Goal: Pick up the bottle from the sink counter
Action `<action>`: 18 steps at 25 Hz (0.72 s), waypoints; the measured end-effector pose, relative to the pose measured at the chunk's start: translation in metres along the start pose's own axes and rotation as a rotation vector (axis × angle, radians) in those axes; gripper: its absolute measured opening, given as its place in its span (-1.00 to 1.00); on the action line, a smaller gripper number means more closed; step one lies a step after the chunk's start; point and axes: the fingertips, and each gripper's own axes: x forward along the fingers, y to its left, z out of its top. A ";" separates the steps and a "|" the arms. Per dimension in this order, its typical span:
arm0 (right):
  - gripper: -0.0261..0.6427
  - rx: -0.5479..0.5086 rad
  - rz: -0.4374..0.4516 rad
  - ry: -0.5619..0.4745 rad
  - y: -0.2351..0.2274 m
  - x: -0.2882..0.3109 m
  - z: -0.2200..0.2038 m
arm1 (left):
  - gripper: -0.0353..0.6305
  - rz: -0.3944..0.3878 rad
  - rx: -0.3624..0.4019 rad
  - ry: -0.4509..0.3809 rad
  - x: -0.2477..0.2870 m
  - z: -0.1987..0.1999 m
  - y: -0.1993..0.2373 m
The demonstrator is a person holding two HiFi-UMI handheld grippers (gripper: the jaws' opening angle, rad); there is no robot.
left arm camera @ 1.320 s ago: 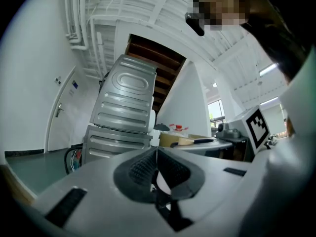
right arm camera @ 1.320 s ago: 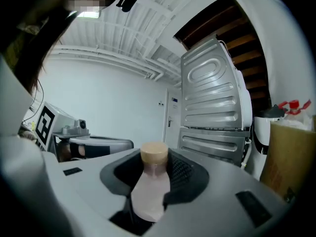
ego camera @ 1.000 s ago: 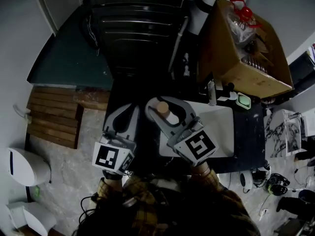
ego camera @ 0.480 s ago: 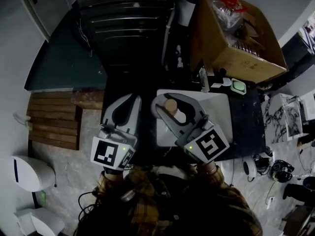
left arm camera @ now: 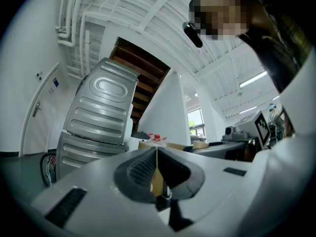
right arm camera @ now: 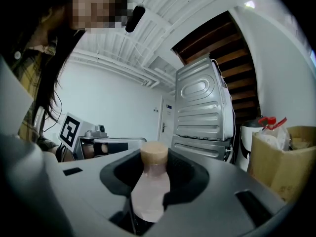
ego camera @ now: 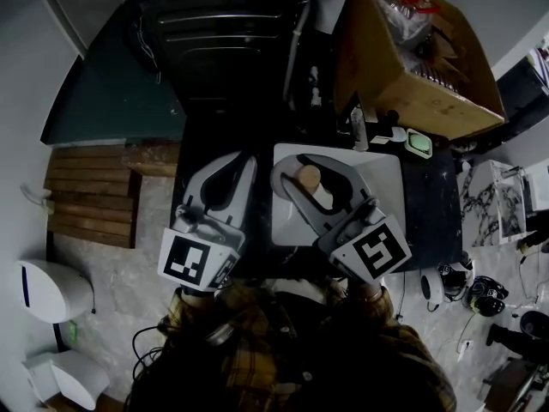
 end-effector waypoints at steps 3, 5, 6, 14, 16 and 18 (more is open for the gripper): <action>-0.50 -0.012 -0.003 0.004 0.000 0.001 0.000 | -0.82 0.001 0.002 -0.002 -0.001 0.000 0.001; -0.50 -0.025 -0.005 0.011 0.000 0.002 -0.001 | -0.82 0.002 -0.006 0.003 -0.001 0.001 0.001; -0.50 -0.028 -0.006 0.015 0.000 0.003 -0.002 | -0.82 0.002 -0.013 0.007 -0.001 0.001 0.001; -0.50 -0.025 0.004 0.016 0.004 0.006 -0.002 | -0.82 0.006 -0.006 0.013 -0.004 -0.002 0.003; -0.50 -0.026 0.007 0.017 0.004 0.007 -0.003 | -0.82 0.001 0.006 0.016 -0.004 -0.003 0.002; -0.50 -0.021 0.009 0.017 0.004 0.007 -0.004 | -0.82 -0.004 0.014 0.021 -0.004 -0.003 0.001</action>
